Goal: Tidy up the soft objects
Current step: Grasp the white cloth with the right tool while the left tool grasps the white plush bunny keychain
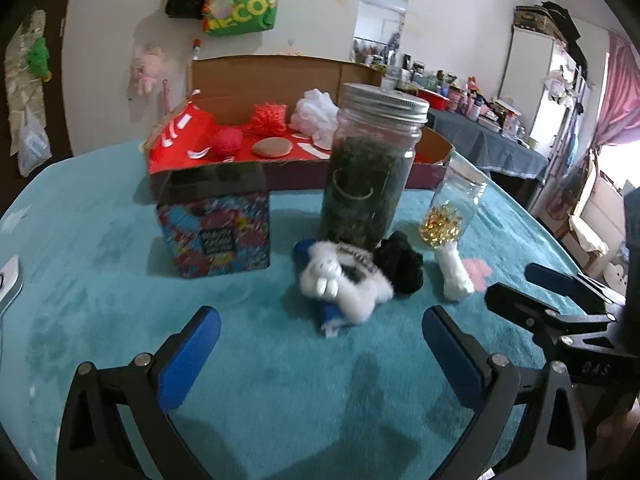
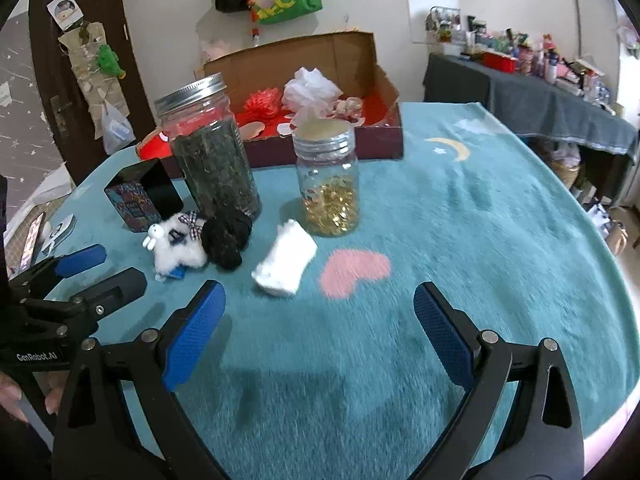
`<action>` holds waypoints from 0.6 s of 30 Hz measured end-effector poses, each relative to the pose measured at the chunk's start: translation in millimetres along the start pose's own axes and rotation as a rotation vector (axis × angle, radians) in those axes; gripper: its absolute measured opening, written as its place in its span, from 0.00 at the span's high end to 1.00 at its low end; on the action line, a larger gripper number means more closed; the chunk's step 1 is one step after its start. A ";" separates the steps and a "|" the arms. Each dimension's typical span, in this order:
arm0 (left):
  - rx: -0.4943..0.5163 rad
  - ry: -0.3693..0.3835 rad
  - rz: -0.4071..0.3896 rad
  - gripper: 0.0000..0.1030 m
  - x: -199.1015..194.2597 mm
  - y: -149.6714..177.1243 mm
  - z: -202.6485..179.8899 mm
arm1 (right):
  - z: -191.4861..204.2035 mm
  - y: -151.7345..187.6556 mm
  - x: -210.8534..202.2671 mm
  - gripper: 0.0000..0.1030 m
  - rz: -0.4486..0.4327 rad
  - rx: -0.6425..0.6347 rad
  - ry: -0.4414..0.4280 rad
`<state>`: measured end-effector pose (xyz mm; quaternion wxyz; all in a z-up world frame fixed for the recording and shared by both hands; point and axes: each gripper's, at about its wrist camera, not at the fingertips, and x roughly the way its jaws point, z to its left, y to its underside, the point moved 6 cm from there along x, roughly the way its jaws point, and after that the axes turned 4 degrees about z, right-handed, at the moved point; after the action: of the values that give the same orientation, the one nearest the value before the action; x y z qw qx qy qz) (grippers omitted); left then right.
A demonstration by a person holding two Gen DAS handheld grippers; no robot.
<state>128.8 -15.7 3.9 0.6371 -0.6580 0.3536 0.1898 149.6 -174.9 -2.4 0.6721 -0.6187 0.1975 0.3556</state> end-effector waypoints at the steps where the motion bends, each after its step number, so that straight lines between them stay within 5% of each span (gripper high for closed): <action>1: 0.009 0.004 0.003 0.01 2.3 -2.8 -1.0 | 0.0 -3.6 3.0 0.06 0.010 -0.005 -0.010; 8: 0.076 0.012 0.057 0.14 20.6 -15.2 -7.0 | 4.4 -19.0 25.9 0.07 0.089 -0.027 -0.095; 13: 0.095 0.038 0.087 0.24 29.1 -20.5 -8.1 | 6.1 -20.8 40.2 0.36 0.148 -0.032 -0.136; 17: 0.108 0.085 0.138 0.60 39.1 -18.5 -10.4 | 9.8 -17.8 47.1 0.62 0.169 -0.048 -0.169; 18: 0.106 0.086 0.133 0.62 39.1 -18.7 -10.1 | 11.7 -17.1 46.5 0.74 0.168 -0.058 -0.184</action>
<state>166.5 -35.4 -9.2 0.6411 -0.6061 0.4333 0.1842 191.0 -152.4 -21.6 0.6372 -0.5838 0.1758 0.4714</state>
